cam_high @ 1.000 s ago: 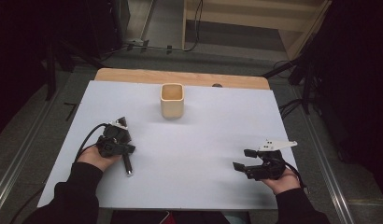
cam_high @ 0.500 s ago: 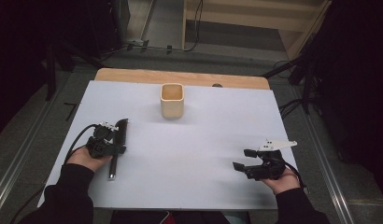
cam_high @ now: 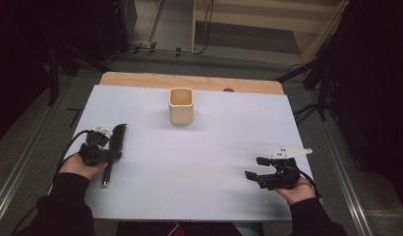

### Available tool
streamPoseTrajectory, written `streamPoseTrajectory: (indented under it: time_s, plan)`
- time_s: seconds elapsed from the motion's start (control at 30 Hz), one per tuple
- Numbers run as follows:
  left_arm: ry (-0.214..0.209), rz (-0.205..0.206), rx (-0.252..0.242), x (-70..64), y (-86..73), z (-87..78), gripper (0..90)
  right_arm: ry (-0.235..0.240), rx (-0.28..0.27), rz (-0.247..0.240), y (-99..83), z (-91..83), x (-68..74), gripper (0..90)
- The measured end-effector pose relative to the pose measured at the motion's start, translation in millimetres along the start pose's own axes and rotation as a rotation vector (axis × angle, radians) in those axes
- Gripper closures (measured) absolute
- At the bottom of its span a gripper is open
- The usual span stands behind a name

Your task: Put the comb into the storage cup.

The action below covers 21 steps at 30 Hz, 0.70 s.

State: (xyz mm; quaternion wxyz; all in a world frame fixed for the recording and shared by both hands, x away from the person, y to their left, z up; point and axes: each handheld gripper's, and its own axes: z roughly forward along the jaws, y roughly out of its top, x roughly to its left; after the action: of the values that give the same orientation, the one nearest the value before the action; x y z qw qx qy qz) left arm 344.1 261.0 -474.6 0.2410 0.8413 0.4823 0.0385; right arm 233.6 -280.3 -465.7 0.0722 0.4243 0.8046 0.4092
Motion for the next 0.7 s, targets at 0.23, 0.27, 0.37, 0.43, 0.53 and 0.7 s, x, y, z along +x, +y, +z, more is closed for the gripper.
streamPoseTrajectory:
  time_s: [0.23,0.27,0.37,0.43,0.53,0.7]
  plan:
    - [-0.017,-0.014,-0.002,2.9,-0.5,-0.3,89.9,0.002,0.001,0.002,0.3,0.7,0.4,23.5]
    - [-0.031,-0.019,-0.005,2.9,-0.5,-0.6,88.8,0.002,0.001,0.002,0.4,0.7,0.4,23.5]
    - [-0.085,-0.032,-0.035,-0.1,-0.2,-4.1,84.0,0.003,0.002,0.002,0.4,0.7,0.3,23.5]
    - [-0.116,-0.03,-0.071,-5.4,1.1,-8.1,80.0,0.003,0.001,0.002,0.4,0.8,0.2,23.4]
    - [-0.155,-0.022,-0.103,-13.4,2.8,-11.2,72.5,0.002,0.002,-0.002,0.4,1.2,0.0,23.5]
    - [-0.201,-0.013,-0.136,-27.6,2.6,-15.2,57.3,0.004,0.003,-0.005,0.2,1.3,0.1,23.5]
